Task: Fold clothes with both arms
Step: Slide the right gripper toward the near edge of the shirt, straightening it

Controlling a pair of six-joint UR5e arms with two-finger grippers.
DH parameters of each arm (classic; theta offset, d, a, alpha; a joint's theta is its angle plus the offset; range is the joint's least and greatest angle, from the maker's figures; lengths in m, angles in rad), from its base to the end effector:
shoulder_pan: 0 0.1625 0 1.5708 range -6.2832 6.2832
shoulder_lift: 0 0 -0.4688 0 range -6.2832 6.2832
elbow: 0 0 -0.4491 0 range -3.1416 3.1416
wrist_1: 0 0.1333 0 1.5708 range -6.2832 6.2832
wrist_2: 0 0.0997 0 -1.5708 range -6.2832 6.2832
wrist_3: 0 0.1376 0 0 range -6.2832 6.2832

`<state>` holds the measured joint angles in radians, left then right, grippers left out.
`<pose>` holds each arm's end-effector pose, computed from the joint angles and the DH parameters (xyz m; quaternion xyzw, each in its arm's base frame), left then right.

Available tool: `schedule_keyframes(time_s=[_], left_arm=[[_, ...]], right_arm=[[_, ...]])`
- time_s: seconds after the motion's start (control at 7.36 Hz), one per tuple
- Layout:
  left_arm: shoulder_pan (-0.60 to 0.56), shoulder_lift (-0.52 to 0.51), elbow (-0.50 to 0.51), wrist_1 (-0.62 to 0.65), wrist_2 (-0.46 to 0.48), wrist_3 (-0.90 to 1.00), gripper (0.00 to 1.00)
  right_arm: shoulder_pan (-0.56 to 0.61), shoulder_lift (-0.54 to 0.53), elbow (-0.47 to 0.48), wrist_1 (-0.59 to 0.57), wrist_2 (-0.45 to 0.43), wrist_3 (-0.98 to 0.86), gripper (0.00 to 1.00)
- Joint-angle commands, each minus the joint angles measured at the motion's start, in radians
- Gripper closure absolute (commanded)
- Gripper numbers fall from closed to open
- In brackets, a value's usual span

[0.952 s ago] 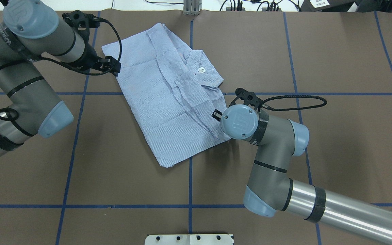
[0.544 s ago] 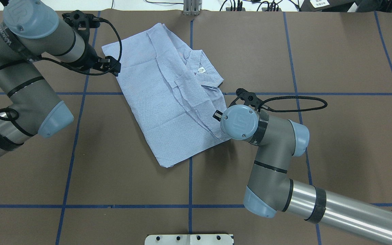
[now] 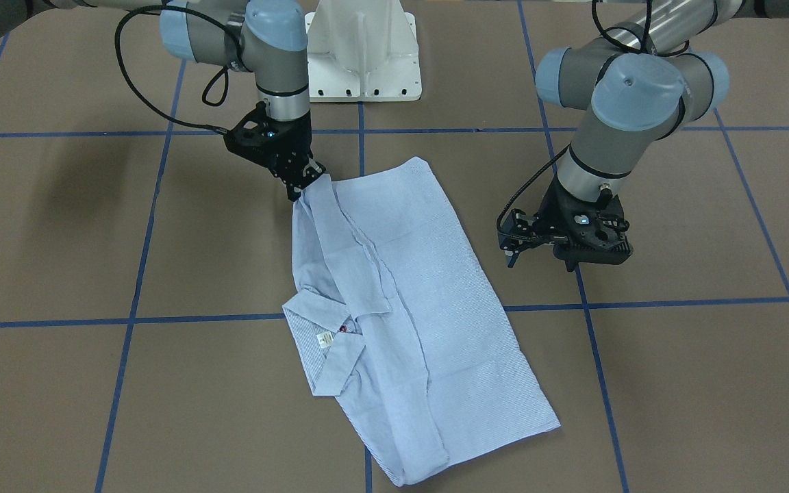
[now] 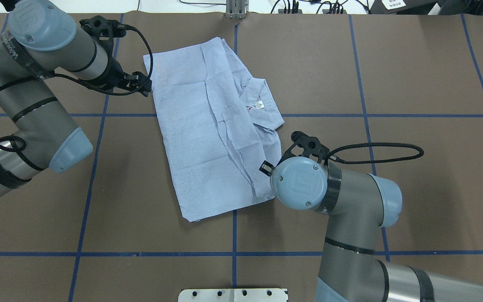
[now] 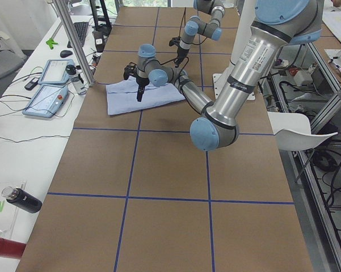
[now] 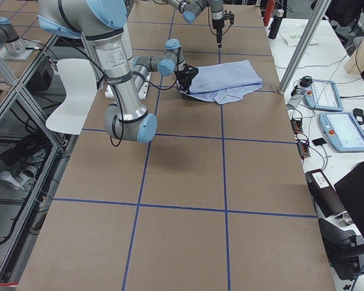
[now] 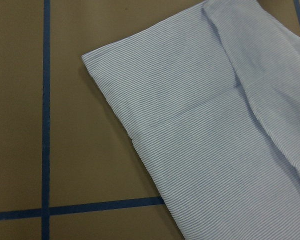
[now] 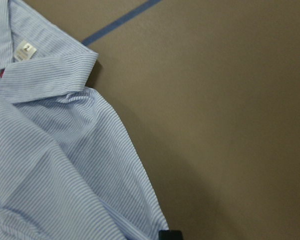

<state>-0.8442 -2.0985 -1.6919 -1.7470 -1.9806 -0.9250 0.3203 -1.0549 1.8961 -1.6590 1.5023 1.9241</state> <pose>0.4424 -0.6159 0.3086 0.1291 0.4149 -0.0077 0.9006 -0.6168 -0.3550 0.2675 0.0258 -0.3679 0.3190 0.8730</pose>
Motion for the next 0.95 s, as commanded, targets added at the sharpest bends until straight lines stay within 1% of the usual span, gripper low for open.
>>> schedule_keyframes(time_s=[0.0,0.27,0.41,0.54,0.68,0.82], left_arm=[[0.002,0.000,0.000,0.000,0.000,-0.003,0.00],[0.004,-0.003,-0.003,-0.002,0.000,-0.023,0.00],[0.004,-0.002,-0.011,-0.002,0.000,-0.023,0.00],[0.004,-0.002,-0.015,0.000,0.000,-0.023,0.00],[0.004,-0.002,-0.017,-0.002,0.000,-0.023,0.00],[0.005,0.000,-0.017,0.000,0.000,-0.023,0.00]], right_arm=[[-0.089,-0.033,0.055,-0.031,-0.059,0.052,1.00],[-0.110,-0.042,0.061,-0.030,-0.076,0.065,1.00],[-0.104,-0.043,0.064,-0.034,-0.067,0.043,0.24],[-0.080,-0.024,0.070,-0.059,-0.062,-0.059,0.00],[-0.019,-0.005,0.072,-0.062,-0.024,-0.174,0.00],[0.062,0.027,0.063,-0.071,0.063,-0.263,0.00]])
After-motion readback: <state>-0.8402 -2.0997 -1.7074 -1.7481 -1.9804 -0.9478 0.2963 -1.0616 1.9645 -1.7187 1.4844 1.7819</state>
